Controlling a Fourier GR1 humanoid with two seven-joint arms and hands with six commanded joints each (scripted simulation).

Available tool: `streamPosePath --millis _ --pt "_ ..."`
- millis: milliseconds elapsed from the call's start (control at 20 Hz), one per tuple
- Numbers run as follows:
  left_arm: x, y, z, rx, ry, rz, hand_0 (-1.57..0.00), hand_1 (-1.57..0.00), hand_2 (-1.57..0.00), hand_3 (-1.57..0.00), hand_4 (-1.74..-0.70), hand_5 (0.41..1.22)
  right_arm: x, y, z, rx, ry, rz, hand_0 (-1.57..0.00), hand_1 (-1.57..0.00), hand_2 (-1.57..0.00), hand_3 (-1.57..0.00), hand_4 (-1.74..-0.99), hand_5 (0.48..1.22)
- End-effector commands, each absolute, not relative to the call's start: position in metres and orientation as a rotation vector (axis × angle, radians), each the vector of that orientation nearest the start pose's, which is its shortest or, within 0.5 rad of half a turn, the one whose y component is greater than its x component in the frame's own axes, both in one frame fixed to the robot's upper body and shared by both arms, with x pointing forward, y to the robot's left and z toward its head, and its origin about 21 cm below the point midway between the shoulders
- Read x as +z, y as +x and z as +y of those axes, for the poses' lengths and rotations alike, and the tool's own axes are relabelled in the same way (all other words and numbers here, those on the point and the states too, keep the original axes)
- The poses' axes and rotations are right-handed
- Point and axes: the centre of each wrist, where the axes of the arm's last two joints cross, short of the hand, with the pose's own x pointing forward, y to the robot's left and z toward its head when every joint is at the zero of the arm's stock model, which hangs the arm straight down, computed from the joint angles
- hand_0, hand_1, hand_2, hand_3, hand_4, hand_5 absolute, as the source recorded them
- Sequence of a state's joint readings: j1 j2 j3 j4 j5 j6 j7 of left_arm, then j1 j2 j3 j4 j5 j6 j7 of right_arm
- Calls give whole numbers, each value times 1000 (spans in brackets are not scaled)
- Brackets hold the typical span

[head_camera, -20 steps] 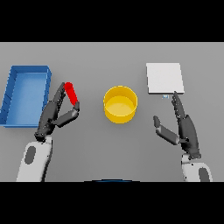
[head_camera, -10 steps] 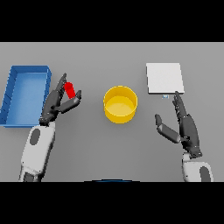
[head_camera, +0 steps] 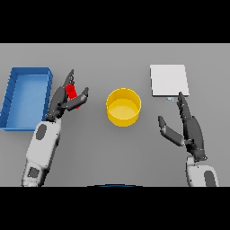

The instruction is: Pick up the red beaker and tilt it to pour out 1 green nut into yellow bowl. Pick up the yellow bowl and place it on the metallic measuring scale.

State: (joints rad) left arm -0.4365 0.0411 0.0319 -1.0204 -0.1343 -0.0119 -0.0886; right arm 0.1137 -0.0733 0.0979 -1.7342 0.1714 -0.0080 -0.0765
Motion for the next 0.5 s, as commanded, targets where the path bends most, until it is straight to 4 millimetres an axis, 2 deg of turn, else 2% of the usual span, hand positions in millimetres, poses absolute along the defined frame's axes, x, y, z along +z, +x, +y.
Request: streamPosePath --millis 0,50,100,150,250,350,450 --pt "-16 350 196 -258 33 -1512 1 1 -30 -3 -1389 752 16 221 -232 236 -152 -1695 1 1 1 1 -1295 683" --pt "-18 352 195 -243 37 -1500 -81 -84 -122 -75 -1416 770 14 219 -233 235 -155 -1697 1 1 1 1 -1291 684" --pt "-21 351 196 -220 37 -1490 -253 -276 -307 -220 -1444 795 12 219 -232 233 -155 -1694 1 1 1 1 -1289 684" --pt "-21 352 192 -202 35 -1491 -458 -483 -501 -490 -1443 881 13 221 -231 243 -162 -1704 1 1 1 1 -1286 685" --pt "-21 354 188 -212 95 -1498 -859 -875 -886 -879 -1439 1003 12 221 -229 242 -151 -1696 1 1 1 1 -1283 683" --pt "-24 354 185 -232 105 -1534 -1115 -1125 -1133 -1128 -1443 1082 13 221 -228 234 -148 -1702 1 1 1 1 -1290 684" --pt "-23 354 182 -220 97 -1536 -1279 -1286 -1290 -1288 -1447 1132 13 218 -231 237 -142 -1721 1 1 1 1 -1293 682"
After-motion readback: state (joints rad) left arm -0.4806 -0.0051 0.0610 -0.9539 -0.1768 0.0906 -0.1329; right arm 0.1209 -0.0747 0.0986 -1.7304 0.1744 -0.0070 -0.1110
